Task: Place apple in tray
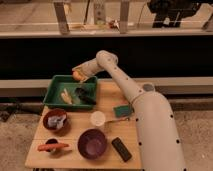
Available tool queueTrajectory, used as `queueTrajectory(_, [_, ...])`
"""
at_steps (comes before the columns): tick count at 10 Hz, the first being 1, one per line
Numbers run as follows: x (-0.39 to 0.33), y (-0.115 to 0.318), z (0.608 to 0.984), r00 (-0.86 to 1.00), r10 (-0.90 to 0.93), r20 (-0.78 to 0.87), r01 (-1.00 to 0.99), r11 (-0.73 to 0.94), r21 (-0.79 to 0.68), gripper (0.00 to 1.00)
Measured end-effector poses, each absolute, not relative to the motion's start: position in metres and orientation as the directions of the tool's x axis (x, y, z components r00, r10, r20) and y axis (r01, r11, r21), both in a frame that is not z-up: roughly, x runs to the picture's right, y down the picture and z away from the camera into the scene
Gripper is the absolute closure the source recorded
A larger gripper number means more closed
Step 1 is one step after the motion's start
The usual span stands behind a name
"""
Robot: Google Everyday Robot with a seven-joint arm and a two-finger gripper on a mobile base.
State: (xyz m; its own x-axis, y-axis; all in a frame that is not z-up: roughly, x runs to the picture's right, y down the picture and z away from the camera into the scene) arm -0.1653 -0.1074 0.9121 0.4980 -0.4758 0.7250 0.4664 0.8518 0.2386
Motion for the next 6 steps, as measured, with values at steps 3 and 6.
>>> queueTrajectory(3, [-0.1643, -0.1071, 0.9122, 0.498, -0.471, 0.728, 0.46, 0.855, 0.239, 0.2])
queueTrajectory(6, [-0.1623, -0.1059, 0.9118, 0.486, -0.47, 0.737, 0.462, 0.854, 0.24, 0.2])
